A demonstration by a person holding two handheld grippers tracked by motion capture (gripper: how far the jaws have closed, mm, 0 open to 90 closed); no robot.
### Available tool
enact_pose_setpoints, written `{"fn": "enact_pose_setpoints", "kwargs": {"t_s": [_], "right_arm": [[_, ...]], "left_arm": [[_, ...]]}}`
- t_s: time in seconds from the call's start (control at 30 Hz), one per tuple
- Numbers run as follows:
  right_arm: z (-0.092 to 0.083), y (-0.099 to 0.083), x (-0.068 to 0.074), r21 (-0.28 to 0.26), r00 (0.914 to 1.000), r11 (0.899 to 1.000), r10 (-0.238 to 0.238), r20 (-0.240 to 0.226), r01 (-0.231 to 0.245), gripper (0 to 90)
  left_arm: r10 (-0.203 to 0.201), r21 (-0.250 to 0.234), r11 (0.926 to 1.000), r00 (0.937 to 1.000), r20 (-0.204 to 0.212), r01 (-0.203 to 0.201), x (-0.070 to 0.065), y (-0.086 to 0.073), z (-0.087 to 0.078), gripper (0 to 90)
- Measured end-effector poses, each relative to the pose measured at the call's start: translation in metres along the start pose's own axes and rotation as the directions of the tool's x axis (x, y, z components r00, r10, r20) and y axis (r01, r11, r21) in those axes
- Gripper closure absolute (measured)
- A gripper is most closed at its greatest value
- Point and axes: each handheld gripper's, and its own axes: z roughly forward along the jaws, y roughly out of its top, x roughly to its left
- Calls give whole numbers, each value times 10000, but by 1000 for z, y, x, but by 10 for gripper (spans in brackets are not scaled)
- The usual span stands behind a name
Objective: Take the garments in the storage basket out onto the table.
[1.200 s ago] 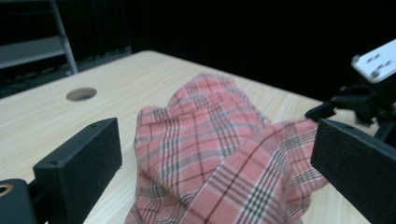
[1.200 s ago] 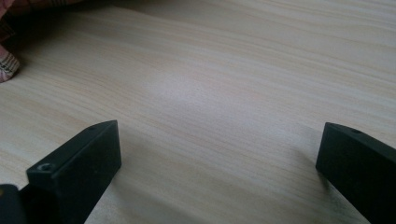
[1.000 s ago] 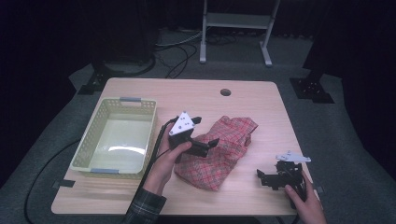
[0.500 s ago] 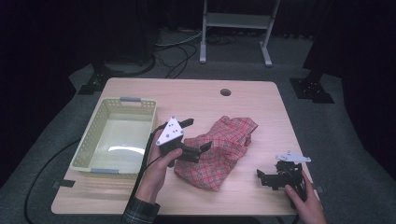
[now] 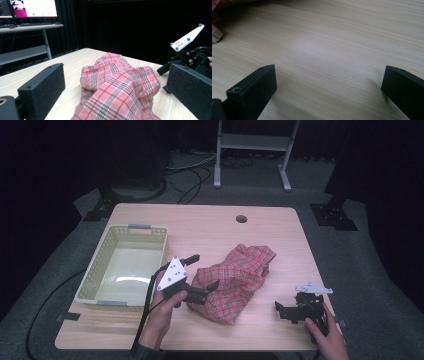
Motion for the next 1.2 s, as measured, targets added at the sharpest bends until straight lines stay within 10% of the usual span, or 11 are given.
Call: {"fn": "enact_pose_setpoints", "kwargs": {"t_s": [1.2], "right_arm": [[0, 0, 0, 3, 10000, 10000, -2, 0, 2, 0]], "left_arm": [[-243, -168, 9995, 9985, 494, 251, -18, -58, -21, 18]]}}
